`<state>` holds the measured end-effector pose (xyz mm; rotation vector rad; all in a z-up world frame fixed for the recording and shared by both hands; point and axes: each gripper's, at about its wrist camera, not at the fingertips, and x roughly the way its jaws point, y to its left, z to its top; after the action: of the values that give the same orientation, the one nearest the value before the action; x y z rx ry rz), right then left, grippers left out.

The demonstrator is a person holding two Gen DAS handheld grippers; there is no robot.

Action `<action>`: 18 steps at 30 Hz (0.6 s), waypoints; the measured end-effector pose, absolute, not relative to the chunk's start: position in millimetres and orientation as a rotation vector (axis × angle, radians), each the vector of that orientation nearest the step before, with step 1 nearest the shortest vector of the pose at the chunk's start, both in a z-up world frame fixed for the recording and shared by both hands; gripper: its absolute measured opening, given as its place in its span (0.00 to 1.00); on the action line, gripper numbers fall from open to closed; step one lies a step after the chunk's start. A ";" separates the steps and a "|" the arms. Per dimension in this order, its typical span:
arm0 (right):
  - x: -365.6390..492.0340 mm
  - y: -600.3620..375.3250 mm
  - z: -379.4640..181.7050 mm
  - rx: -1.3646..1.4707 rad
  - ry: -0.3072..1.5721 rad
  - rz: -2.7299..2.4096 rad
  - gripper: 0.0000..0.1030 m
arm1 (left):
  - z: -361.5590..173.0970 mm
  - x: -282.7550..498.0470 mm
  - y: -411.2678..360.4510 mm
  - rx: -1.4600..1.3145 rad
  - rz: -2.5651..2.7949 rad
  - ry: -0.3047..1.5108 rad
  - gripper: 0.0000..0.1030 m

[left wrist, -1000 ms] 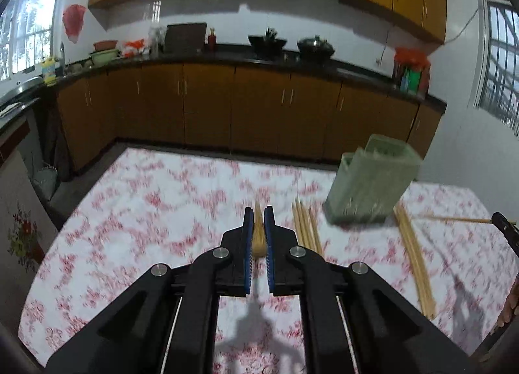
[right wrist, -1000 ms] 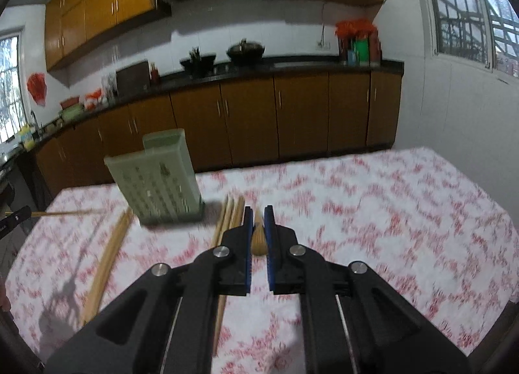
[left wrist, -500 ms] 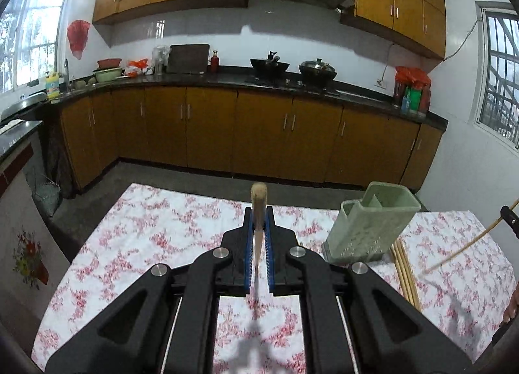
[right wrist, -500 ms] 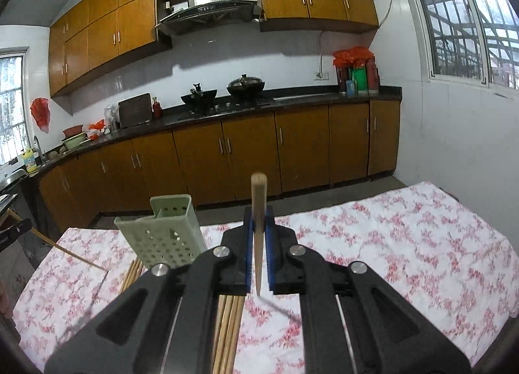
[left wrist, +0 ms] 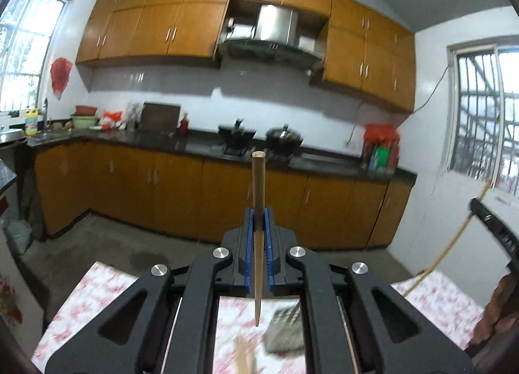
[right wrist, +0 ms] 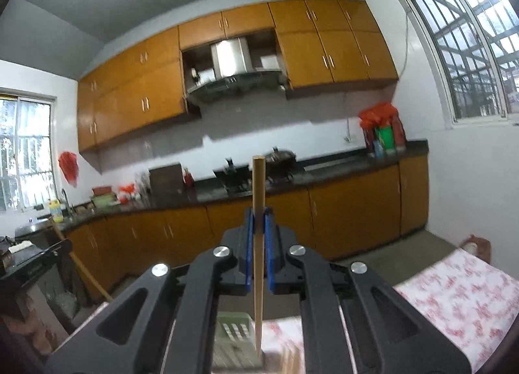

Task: Organize utensils
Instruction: 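Lift the left gripper's chopstick over the green caddy while the right gripper carries its chopstick there, then open the right gripper to drop its chopstick into the caddy while the left gripper releases its own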

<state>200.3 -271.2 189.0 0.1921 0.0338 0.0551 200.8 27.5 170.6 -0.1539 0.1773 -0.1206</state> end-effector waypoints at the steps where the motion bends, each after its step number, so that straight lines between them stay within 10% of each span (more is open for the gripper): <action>1: 205.5 -267.7 190.6 0.191 0.027 0.062 0.08 | 173.6 204.0 21.5 -0.157 -0.129 0.160 0.07; 18: 273.7 -244.7 123.1 0.182 0.198 0.081 0.08 | 100.9 248.2 -8.0 -0.195 -0.207 0.298 0.07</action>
<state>273.7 -244.7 123.1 0.1823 0.1985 0.0815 248.2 -8.0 100.9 -0.1952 0.2982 -0.2067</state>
